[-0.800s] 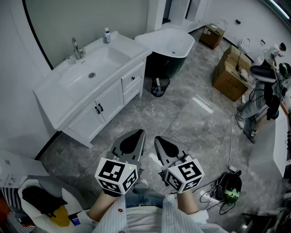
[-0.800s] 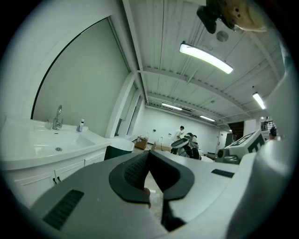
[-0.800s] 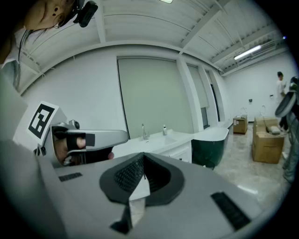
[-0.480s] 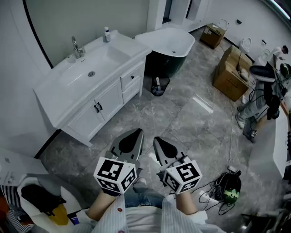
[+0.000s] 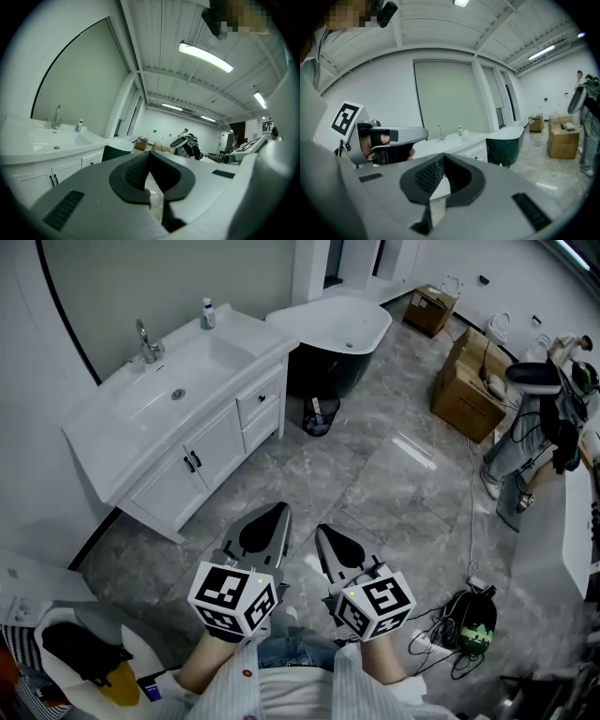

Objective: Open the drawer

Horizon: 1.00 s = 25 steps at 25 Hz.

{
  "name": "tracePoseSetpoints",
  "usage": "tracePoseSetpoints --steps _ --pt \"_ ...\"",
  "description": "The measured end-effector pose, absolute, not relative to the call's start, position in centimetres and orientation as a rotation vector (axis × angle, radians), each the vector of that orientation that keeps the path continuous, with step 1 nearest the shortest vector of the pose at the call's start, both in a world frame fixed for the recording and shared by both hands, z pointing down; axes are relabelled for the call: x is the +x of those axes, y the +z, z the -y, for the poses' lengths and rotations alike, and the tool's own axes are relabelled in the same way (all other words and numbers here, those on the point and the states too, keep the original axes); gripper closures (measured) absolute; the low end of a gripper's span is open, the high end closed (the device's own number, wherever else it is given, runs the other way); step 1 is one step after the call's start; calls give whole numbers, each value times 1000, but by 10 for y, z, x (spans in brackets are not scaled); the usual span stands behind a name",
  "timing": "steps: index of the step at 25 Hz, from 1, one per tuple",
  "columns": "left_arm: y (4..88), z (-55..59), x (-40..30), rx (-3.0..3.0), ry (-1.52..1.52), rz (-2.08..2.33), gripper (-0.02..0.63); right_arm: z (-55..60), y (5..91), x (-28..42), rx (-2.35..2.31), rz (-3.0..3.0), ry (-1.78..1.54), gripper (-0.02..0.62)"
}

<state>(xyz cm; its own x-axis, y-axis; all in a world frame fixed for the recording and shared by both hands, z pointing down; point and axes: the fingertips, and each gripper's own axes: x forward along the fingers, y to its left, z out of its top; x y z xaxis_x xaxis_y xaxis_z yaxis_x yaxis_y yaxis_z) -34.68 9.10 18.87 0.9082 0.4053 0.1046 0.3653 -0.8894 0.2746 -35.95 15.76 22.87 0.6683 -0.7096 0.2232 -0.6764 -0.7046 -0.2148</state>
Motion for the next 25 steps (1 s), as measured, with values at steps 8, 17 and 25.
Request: tracePoseSetpoints --steps 8,17,25 --pt "199 -97 -315 2827 268 -583 590 -165 245 -327 -2720 -1116 -496 586" --pt "200 -91 -234 2828 269 -603 589 -160 249 -249 -2723 -1088 -526 586" --pt "199 -81 -150 2860 276 -620 589 -149 243 -163 -2737 -1075 -536 586"
